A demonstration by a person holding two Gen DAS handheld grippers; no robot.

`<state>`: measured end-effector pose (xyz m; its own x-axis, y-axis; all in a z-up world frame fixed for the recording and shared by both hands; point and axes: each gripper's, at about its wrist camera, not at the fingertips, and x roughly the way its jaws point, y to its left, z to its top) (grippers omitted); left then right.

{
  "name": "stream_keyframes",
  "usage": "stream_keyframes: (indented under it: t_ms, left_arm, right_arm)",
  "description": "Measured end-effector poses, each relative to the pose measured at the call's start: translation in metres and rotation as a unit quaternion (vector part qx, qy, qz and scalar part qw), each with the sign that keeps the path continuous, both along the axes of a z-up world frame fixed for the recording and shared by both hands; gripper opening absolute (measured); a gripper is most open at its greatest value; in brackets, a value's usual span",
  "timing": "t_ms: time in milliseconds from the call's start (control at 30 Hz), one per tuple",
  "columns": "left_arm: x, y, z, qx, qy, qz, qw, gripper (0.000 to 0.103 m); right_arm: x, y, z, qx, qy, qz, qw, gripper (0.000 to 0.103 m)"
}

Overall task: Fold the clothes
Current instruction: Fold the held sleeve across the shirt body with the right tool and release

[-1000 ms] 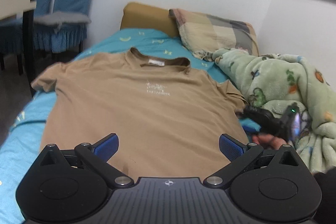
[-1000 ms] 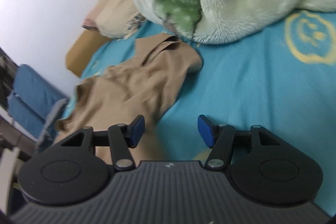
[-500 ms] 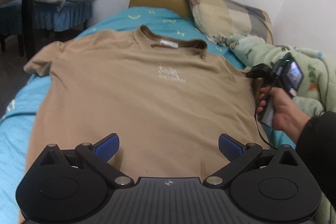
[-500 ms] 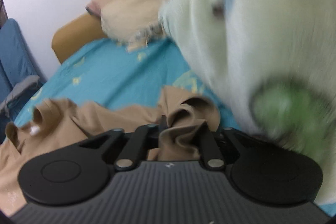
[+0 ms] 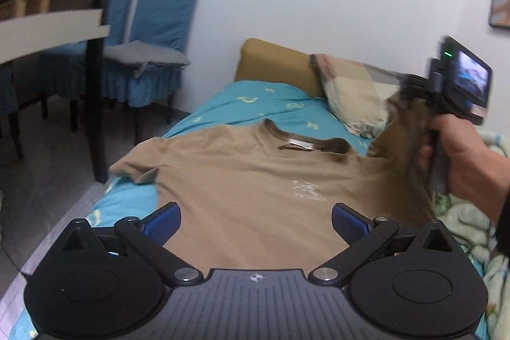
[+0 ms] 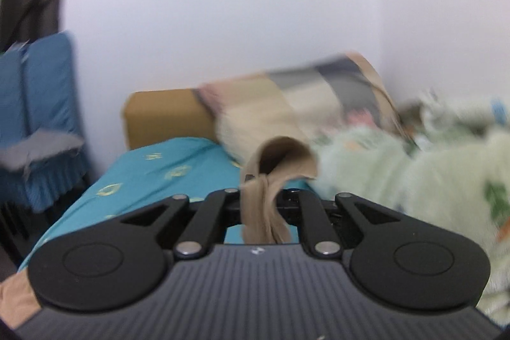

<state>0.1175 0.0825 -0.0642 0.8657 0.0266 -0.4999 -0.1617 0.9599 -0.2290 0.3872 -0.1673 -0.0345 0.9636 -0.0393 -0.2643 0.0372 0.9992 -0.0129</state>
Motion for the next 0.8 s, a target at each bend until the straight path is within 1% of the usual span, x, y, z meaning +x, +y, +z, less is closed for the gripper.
stream_keyframes:
  t_ms: [67,133,233,300,400,433,533,567,600,633,667,700,767,800]
  left_arm:
    - [-0.002,0.013,0.000,-0.014,0.001,0.011,0.9998,0.102]
    - [0.002,0.024,-0.003,-0.021,0.007,0.026,0.9994,0.102]
    - [0.007,0.039,-0.009,-0.032,0.016,0.049,0.9982,0.102]
    - [0.011,0.049,-0.013,-0.039,0.021,0.064,0.9970,0.101]
    - [0.017,0.064,-0.019,-0.049,0.030,0.087,0.9946,0.101]
    - [0.019,0.069,-0.021,-0.052,0.033,0.094,0.9936,0.101]
    - [0.021,0.068,-0.023,-0.058,0.037,0.091,0.9935,0.101]
    - [0.022,0.067,-0.024,-0.060,0.039,0.089,0.9935,0.101]
    - [0.023,0.066,-0.025,-0.062,0.041,0.087,0.9935,0.101]
    - [0.023,0.064,-0.024,-0.063,0.042,0.085,0.9935,0.101]
    - [0.023,0.062,-0.024,-0.063,0.042,0.083,0.9936,0.101]
    - [0.024,0.060,-0.024,-0.064,0.042,0.082,0.9937,0.101]
    - [0.023,0.057,-0.024,-0.066,0.041,0.079,0.9939,0.101]
    - [0.023,0.055,-0.024,-0.067,0.040,0.077,0.9940,0.101]
  right_arm:
    - [-0.001,0.050,-0.003,-0.034,-0.007,0.035,0.999,0.011]
    - [-0.002,0.092,-0.011,-0.047,0.002,0.077,0.996,0.010]
    - [0.004,0.148,-0.042,-0.061,0.022,0.124,0.990,0.010]
    - [0.006,0.174,-0.069,-0.068,0.043,0.148,0.986,0.002]
    - [0.010,0.193,-0.099,-0.084,0.060,0.162,0.981,0.003]
    - [0.012,0.192,-0.104,-0.081,0.062,0.161,0.982,0.003]
    - [0.014,0.175,-0.108,-0.055,0.077,0.152,0.984,0.004]
    - [0.012,0.166,-0.107,-0.050,0.087,0.154,0.983,0.009]
    - [0.009,0.157,-0.107,-0.046,0.097,0.155,0.982,0.027]
    - [0.007,0.148,-0.106,-0.041,0.108,0.156,0.981,0.041]
    - [0.003,0.138,-0.106,-0.038,0.113,0.159,0.980,0.068]
    - [-0.004,0.127,-0.107,-0.039,0.109,0.164,0.980,0.077]
    - [-0.017,0.103,-0.110,-0.043,0.107,0.177,0.977,0.075]
    - [-0.020,0.093,-0.115,-0.042,0.125,0.185,0.974,0.075]
